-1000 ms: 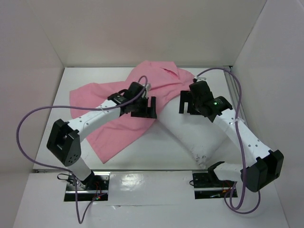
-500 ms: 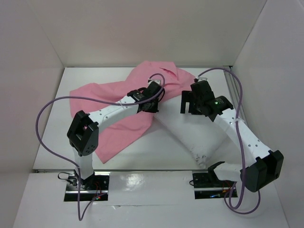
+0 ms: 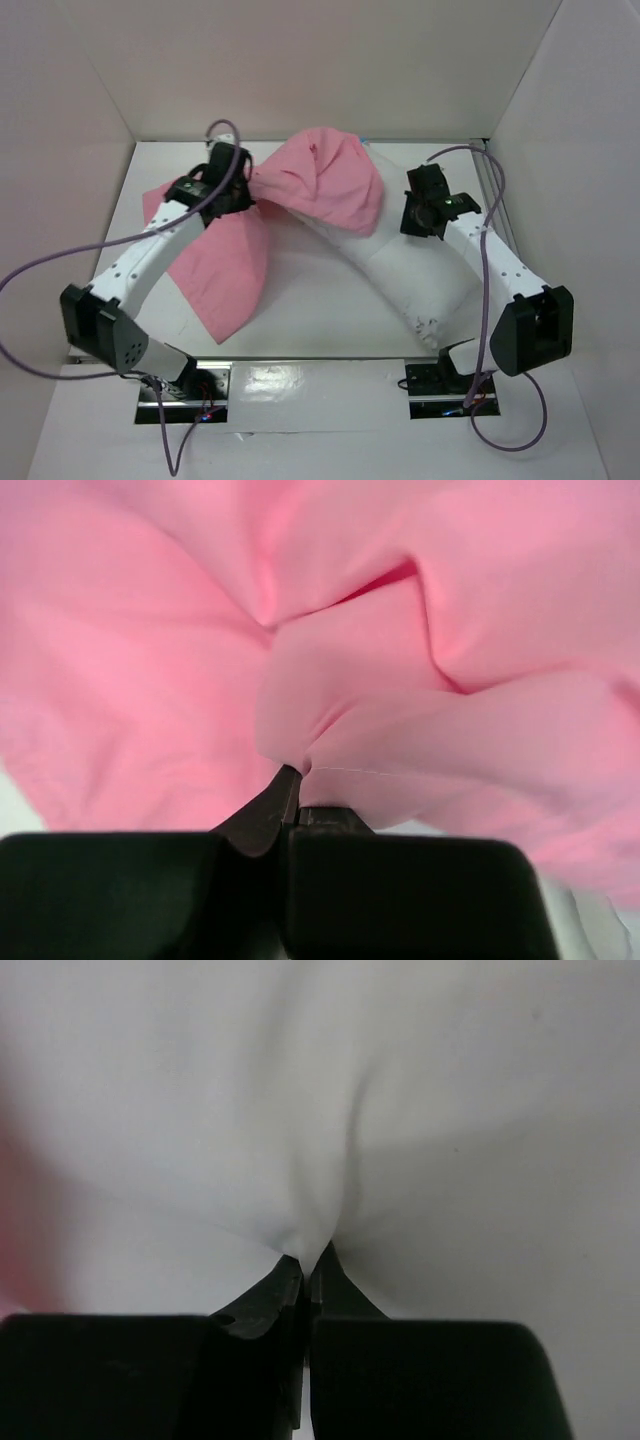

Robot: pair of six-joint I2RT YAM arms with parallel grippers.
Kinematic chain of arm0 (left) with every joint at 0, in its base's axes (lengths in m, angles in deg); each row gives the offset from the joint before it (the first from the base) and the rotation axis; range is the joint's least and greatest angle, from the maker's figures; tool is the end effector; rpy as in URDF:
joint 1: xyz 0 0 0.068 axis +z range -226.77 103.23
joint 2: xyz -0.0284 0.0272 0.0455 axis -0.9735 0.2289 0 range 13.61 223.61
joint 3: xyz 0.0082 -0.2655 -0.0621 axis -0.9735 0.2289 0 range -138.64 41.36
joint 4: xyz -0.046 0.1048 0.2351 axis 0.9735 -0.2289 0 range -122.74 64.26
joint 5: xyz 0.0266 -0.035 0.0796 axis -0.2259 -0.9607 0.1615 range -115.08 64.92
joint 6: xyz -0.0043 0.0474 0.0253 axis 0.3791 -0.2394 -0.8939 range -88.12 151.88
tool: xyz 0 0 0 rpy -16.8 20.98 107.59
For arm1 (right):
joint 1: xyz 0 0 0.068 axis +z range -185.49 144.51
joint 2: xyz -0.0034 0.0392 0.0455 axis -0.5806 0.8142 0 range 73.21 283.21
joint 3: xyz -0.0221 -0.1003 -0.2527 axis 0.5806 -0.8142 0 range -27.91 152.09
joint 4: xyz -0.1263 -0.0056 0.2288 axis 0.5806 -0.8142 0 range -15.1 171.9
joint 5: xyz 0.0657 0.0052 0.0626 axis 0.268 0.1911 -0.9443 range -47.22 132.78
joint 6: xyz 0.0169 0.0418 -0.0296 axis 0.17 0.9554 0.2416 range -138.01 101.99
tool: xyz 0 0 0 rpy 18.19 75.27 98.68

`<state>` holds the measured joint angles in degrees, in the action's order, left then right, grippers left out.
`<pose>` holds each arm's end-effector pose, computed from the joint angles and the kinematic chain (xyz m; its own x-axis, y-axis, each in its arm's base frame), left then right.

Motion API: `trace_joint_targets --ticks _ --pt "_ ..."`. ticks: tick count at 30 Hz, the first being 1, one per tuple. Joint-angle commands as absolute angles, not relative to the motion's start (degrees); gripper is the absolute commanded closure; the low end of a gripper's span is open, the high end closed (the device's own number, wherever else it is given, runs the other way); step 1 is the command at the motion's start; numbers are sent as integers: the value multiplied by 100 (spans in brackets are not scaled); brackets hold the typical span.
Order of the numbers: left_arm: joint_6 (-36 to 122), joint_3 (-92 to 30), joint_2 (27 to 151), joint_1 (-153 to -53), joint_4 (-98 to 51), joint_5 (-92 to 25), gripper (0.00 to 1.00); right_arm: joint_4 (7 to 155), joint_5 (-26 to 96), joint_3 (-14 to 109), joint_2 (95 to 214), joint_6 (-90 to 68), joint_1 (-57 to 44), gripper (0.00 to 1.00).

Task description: Put the pillow into the pillowcase

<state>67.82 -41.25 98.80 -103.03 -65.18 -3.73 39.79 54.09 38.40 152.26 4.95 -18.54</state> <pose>0.2971 -0.1322 0.3537 -0.5856 -0.3206 -0.7445 -0.2150 0.9470 -0.2387 0.2744 0.0763 0.2881 -0.7896 0.1592 -0.5926 0.1413 0.9870 0.0769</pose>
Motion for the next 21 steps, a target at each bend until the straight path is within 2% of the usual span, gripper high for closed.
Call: trace_joint_targets --ticks 1,4,7,10,11,12,13,14,15,17,19,21 --pt "6467 -3942 9220 -9638 -6599 -722 100 4095 5930 3757 15040 914 -2484 100" --pt "6300 -3802 8964 -9287 -6678 -1083 100 4016 6053 3625 14426 976 -3143 100" --pt "6299 -3511 8745 -9057 -6793 -1242 100 3883 6247 3458 13781 1081 -3312 100" --pt "6299 -3389 8744 -8907 -6793 -1460 100 4120 5519 3222 13473 766 -3312 100" --pt "6299 -3388 8744 -8812 -6793 -1462 91 4208 5326 3221 13395 556 -3172 99" --pt "6395 -3388 8744 -8741 -6793 -1462 90 4313 5106 3221 13394 432 -3119 88" --pt "6466 -3275 8744 -8688 -6853 -1392 92 4410 4756 3221 13394 361 -3057 52" --pt "6536 -3274 8744 -8627 -6854 -1391 92 4515 4544 3317 13473 169 -2891 32" --pt "6589 -3221 8744 -8443 -6854 -1391 84 4568 4411 3413 13621 115 -2777 17" --pt "6677 -3221 8744 -8232 -7012 -1391 59 4517 4462 3859 13841 -33 -2269 2" --pt "6800 -3273 8692 -7968 -7143 -1321 38 4429 4899 4204 14288 -113 -1794 0" --pt "6923 -3274 8613 -7827 -7223 -1382 31 4139 5427 4783 14737 -175 -1093 0"
